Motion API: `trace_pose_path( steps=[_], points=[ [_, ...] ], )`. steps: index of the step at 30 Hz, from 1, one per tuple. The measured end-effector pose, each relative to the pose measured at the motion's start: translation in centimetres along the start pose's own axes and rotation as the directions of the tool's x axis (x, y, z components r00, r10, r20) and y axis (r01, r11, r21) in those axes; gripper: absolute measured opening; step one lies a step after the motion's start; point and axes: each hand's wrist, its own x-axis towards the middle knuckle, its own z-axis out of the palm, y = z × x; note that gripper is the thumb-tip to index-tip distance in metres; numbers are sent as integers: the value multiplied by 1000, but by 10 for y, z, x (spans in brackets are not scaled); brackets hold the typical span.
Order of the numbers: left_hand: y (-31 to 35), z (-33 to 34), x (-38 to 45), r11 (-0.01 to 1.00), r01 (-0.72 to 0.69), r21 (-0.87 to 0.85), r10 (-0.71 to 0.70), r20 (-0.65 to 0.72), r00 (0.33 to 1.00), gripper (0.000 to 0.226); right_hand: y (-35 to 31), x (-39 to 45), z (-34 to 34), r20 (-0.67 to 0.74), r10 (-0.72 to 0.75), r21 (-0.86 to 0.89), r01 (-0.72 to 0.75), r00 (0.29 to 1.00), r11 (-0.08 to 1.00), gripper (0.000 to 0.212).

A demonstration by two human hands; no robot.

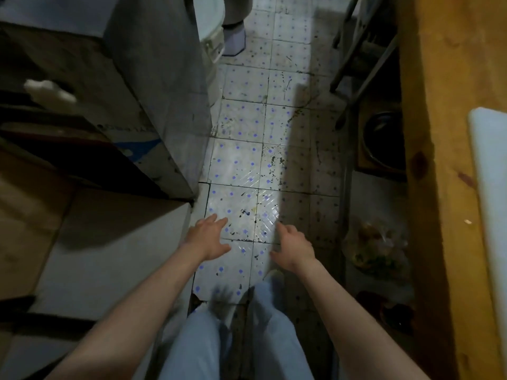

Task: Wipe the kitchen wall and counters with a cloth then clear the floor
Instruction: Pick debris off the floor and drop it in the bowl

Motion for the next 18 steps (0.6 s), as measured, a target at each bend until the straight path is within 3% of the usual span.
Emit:
trace_pose_path(
  steps=[5, 13, 18],
  points=[
    [-4, 35, 106, 998, 31, -59, -27, 66, 997, 82, 19, 110, 28, 82, 11, -44, -7, 997, 999, 85],
    [-46, 131, 307, 993, -10, 116, 3, 54, 999, 84, 62, 305, 139, 115, 16, -83, -6, 993, 997, 85],
    [-68, 208, 418, 968, -108, 226, 92, 77, 993, 86, 95, 409, 210, 98, -56, -164, 71, 994, 984, 82]
  ],
)
